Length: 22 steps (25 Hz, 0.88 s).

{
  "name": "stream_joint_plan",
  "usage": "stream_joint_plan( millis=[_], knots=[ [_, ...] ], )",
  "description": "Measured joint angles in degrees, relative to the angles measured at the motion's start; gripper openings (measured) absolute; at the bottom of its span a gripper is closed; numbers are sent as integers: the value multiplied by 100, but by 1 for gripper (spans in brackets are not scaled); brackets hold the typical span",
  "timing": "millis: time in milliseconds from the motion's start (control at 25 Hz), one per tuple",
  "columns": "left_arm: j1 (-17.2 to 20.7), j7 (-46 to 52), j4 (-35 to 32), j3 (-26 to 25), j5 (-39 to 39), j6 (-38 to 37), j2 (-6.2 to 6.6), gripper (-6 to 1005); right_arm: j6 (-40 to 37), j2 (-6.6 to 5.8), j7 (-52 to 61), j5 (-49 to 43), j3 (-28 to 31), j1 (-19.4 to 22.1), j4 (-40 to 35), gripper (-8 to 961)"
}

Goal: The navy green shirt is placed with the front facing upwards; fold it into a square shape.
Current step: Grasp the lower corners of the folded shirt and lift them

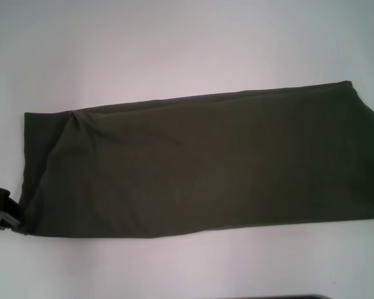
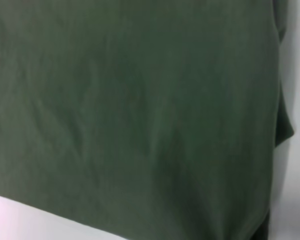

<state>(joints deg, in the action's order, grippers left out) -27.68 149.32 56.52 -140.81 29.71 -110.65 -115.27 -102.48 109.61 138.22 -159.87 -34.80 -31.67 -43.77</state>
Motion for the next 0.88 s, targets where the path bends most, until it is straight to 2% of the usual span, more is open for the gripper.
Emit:
stream_joint_plan(
  millis=[600,880],
  knots=[
    [-23,-35,-16,-23,-193,76,4,32,59,-1,8,-161,102,-30,0,21],
    [-13,-329,-109,-125,-130,-162,15,36,11,-41,7,-147,487,-62,0,28]
  ],
)
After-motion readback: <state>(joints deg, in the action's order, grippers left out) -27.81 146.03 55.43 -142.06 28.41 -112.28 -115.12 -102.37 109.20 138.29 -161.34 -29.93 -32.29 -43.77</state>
